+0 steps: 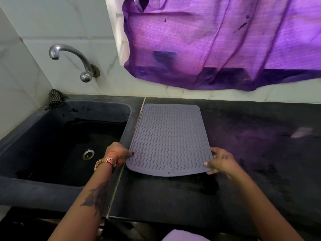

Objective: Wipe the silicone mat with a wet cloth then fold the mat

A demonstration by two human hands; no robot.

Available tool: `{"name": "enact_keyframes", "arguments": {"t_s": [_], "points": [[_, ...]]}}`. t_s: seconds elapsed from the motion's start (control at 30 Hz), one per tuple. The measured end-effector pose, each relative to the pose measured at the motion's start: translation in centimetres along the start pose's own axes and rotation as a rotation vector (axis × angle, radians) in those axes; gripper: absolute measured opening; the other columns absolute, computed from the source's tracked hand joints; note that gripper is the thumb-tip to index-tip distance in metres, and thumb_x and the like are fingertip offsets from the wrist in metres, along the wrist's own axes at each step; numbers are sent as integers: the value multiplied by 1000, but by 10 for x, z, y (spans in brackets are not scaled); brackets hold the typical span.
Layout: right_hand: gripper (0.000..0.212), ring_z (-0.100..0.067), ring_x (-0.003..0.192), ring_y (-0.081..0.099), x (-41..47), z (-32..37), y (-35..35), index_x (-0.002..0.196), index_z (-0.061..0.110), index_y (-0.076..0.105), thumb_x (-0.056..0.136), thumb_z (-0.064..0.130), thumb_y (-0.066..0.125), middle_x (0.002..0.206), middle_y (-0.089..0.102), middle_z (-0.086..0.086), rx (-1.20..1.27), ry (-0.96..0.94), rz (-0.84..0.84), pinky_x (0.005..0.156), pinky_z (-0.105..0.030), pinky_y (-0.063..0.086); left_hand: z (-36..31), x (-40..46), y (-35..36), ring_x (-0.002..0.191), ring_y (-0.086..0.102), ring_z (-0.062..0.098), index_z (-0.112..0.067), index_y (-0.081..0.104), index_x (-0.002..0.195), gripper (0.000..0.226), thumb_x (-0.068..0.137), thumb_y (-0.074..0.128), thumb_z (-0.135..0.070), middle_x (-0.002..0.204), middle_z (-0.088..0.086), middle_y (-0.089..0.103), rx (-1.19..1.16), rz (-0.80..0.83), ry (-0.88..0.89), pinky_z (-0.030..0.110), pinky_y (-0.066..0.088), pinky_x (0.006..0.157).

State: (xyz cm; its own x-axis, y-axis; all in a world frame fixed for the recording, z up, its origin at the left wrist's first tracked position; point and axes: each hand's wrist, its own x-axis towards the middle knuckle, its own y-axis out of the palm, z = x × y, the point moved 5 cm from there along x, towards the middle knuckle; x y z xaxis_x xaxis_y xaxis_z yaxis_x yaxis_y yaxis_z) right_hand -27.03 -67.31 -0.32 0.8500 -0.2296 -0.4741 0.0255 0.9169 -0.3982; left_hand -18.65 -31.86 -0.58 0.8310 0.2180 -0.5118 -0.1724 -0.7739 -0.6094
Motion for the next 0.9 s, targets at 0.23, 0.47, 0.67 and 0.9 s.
{"name": "enact_keyframes", "arguments": {"t_s": [0.23,0.47,0.67,0.9], "points": [[56,-21,78,62,2,-21,8,130,9,48,79,-9,63,106,55,-7,-61,65,-2,51,-28,58,3,-1,9,94,62,29,-1,62,101,42,71,78,-25,101,16,66,216,-61,-9,37,52,78],[49,-28,92,61,1,-11,11,125,7,42,81,2,62,121,52,-16,-433,37,-8,69,-37,59,-9,-2,11,83,57,25,-4,58,97,42,69,80,-28,90,11,58,423,-137,-16,33,47,65],[69,-30,124,35,-11,5,20,140,10,27,82,25,59,142,27,-13,-891,-240,-257,99,-36,39,-21,-15,22,92,58,30,-3,59,95,17,84,60,-16,106,17,58,575,-309,178,37,50,74],[62,-22,144,5,-9,15,55,148,10,16,97,39,36,157,8,-8,-776,-536,-265,118,-32,7,-39,-39,68,118,47,25,-13,49,125,42,91,48,-37,130,8,48,581,-432,531,39,41,94]]}}
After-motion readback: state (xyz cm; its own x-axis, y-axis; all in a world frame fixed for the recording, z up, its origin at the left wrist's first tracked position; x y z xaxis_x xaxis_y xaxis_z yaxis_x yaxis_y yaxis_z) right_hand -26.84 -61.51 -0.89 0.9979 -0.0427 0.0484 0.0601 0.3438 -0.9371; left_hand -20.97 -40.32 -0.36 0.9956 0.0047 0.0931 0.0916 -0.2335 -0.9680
